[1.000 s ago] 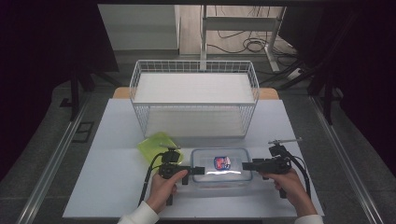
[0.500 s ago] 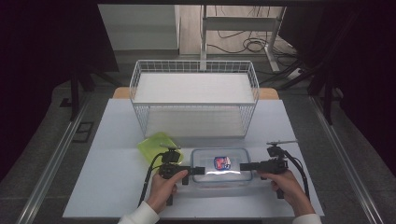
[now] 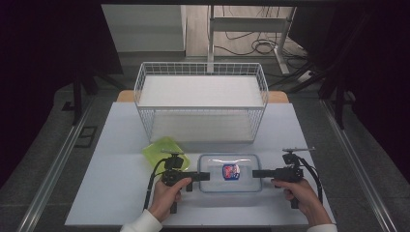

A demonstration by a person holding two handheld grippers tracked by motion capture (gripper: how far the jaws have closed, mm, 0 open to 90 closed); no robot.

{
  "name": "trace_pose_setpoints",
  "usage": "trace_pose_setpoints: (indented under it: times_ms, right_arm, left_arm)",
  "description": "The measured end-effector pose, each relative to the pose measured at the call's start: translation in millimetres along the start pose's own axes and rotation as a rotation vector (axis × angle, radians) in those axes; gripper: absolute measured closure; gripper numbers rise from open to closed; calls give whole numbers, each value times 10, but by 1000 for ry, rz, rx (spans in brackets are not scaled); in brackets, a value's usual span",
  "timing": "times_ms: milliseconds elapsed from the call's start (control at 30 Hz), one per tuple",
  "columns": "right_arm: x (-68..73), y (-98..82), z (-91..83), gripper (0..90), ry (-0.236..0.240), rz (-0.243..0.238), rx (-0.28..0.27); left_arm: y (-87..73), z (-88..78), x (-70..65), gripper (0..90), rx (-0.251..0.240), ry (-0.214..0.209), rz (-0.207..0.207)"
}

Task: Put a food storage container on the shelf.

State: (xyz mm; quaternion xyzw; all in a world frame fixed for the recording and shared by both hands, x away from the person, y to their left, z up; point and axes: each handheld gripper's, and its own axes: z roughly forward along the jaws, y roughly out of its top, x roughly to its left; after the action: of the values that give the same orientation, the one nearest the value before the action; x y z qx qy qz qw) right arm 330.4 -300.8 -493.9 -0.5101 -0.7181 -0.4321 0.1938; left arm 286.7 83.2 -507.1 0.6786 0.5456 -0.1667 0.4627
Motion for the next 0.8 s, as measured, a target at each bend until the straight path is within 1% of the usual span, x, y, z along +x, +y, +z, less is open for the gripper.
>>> trace_pose_setpoints:
  times_ms: [67,167,267,333,367,433,533,567,633,800]
  right_arm:
    - [5,-6,-9,454,7,3,-2]
    - [9,-12,-19,475,13,-10,-8]
    - [19,-13,-20,480,14,-14,-11]
    - [30,-13,-28,487,12,-17,-13]
    - [47,-12,-39,493,12,-25,-18]
    - [55,-12,-43,495,10,-28,-19]
    - [59,-14,-44,495,9,-37,-26]
    - [63,-14,-45,492,9,-37,-25]
    - [60,-13,-47,490,6,-39,-27]
    - [72,-16,-51,490,1,-38,-30]
  left_arm:
    - [-5,-11,3,427,-12,-3,-6]
    - [-13,-37,18,451,-16,-15,-7]
    - [-18,-55,12,458,-20,-16,-1]
    - [-19,-73,20,471,-22,-23,10]
    - [-19,-81,20,488,-25,-28,7]
    - [-19,-95,21,493,-30,-33,10]
    - [-21,-102,21,499,-23,-35,14]
    - [-19,-114,25,513,-20,-46,12]
    - [-18,-117,23,519,-21,-50,11]
    - [-20,-110,10,519,-25,-39,13]
